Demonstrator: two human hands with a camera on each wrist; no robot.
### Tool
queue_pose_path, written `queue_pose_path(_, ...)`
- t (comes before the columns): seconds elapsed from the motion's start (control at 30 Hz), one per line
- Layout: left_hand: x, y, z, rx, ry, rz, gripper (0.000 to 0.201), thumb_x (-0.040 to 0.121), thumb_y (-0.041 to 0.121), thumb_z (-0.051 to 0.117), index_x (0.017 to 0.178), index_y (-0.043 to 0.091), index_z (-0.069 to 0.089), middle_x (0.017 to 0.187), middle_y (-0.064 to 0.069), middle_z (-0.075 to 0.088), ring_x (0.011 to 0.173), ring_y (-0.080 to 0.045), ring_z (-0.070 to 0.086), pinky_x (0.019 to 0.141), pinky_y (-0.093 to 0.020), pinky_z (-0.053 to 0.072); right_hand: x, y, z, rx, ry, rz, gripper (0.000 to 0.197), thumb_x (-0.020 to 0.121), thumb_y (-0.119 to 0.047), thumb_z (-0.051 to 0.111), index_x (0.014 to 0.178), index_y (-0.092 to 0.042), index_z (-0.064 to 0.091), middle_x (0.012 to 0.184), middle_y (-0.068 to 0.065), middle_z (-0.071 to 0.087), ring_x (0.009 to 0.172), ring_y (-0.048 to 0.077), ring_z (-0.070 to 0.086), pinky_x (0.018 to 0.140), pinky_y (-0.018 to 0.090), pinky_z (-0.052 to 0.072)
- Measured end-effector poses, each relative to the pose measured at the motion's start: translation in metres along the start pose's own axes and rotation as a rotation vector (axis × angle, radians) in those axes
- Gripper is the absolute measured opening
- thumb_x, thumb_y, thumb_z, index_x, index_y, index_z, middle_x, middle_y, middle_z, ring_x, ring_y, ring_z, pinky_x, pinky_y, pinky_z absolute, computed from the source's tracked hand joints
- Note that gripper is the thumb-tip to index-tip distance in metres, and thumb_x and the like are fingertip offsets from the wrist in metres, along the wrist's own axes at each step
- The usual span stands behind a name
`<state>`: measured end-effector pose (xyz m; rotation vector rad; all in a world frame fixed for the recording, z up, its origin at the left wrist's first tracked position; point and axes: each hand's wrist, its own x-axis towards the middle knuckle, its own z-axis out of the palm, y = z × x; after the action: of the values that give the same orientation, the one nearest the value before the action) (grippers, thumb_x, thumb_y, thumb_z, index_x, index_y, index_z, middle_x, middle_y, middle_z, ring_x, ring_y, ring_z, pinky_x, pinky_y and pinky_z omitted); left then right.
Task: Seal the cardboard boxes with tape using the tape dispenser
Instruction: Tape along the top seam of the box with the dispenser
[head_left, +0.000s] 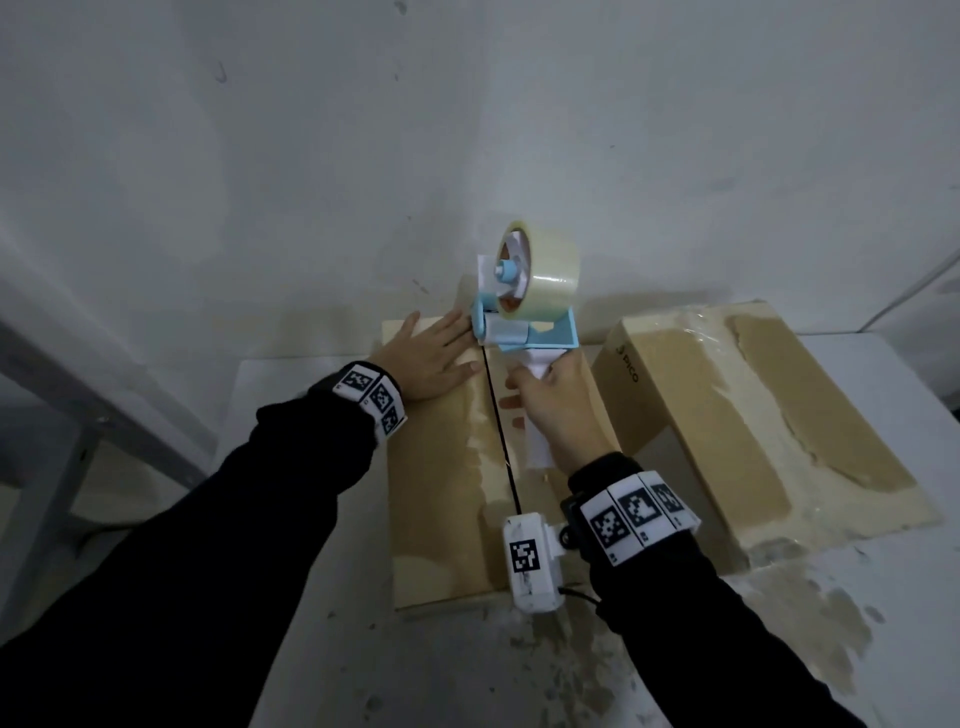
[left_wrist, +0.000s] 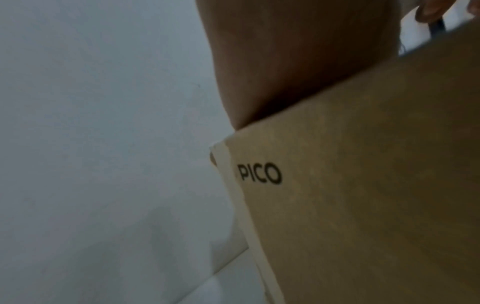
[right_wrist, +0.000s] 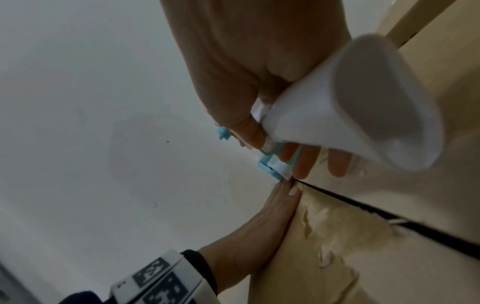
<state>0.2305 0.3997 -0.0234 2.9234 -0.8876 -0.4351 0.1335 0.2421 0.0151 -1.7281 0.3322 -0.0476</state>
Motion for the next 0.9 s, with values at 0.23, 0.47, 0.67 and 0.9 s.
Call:
queue_pose_path(0.23, -0.004, 0.008, 0.002, 0.029, 0.082, -0.04, 0.06, 0.098, 0.048, 0.022, 0.149, 0.026, 0.003, 0.158, 0.007, 0.001, 0.145, -0.007, -0.004, 0.116, -0.047, -0.004, 0.005, 0.002, 0.001, -0.087, -0.004, -0.047, 0.038, 0.095, -0.024, 0.053, 0.125, -0.01, 0.035, 0.079, 0.003, 0.054, 0.06, 0.015, 0.053, 0.04, 0.023, 0.043)
queue_pose_path(0.47, -0.004, 0.009, 0.002, 0.084, 0.046, -0.072, 0.061, 0.098, 0.048, 0.022, 0.149, 0.023, 0.0, 0.158, 0.007, -0.001, 0.145, -0.007, -0.005, 0.116, -0.046, -0.004, 0.002, 0.009, 0.007, -0.1, 0.028, -0.021, 0.049, 0.095, -0.024, 0.051, 0.133, -0.005, 0.026, 0.075, 0.001, 0.052, 0.058, 0.015, 0.052, 0.037, 0.017, 0.039)
queue_pose_path(0.67, -0.005, 0.011, 0.005, 0.077, 0.068, -0.061, 0.062, 0.097, 0.049, 0.022, 0.149, 0.025, -0.001, 0.158, 0.008, -0.001, 0.145, -0.008, -0.003, 0.115, -0.051, -0.001, -0.012, 0.012, 0.002, -0.112, 0.027, -0.039, 0.055, 0.095, -0.022, 0.05, 0.137, -0.003, 0.021, 0.088, 0.006, 0.054, 0.07, 0.022, 0.055, 0.044, 0.024, 0.043)
queue_pose_path(0.9, -0.005, 0.012, 0.006, 0.054, 0.089, -0.081, 0.059, 0.097, 0.048, 0.023, 0.149, 0.028, 0.003, 0.158, 0.012, 0.001, 0.145, -0.007, -0.002, 0.115, -0.055, 0.003, -0.022, 0.008, 0.007, -0.104, 0.069, -0.03, 0.054, 0.094, -0.024, 0.052, 0.134, -0.003, 0.024, 0.093, 0.008, 0.055, 0.077, 0.026, 0.057, 0.053, 0.032, 0.049)
